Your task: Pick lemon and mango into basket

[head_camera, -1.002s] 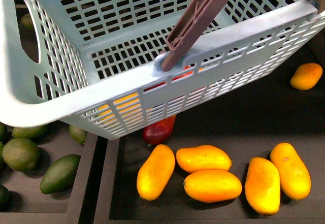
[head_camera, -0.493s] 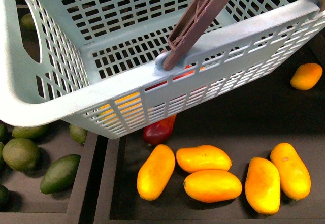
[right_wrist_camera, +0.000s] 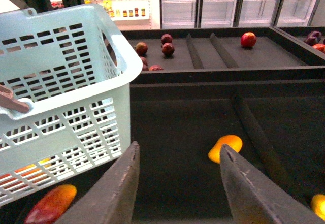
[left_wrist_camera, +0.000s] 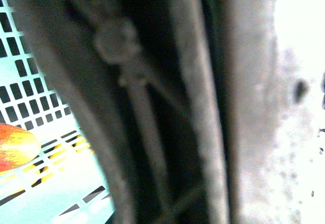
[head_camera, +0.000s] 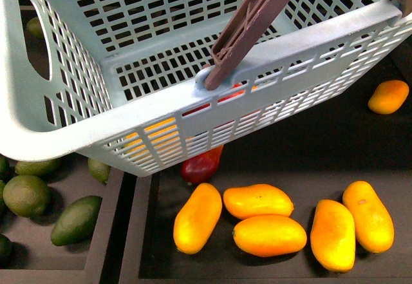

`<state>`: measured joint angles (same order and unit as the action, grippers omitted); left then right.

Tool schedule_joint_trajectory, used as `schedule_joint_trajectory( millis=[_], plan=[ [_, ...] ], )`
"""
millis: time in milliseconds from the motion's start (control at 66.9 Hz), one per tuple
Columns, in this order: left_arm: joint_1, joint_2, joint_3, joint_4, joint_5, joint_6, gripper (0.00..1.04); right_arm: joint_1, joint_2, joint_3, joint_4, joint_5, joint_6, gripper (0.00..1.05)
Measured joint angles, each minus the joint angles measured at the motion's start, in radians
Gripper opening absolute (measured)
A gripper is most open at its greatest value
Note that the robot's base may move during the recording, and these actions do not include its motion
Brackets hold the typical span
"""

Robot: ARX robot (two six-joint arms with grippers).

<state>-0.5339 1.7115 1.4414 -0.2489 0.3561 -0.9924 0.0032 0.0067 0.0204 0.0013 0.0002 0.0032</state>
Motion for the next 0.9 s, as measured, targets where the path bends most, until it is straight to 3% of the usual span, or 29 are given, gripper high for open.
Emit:
schedule_joint_trajectory(
  millis=[284, 897],
  plan=[
    [-0.008, 0.0, 0.0, 0.0, 0.005, 0.002, 0.15, 0.0, -0.001, 0.0, -0.002, 0.004, 0.0, 0.97],
    [-0.001, 0.002, 0.0, 0.0, -0.006, 0.001, 0.15, 0.0, -0.003, 0.0, -0.002, 0.002, 0.0, 0.96]
  ],
)
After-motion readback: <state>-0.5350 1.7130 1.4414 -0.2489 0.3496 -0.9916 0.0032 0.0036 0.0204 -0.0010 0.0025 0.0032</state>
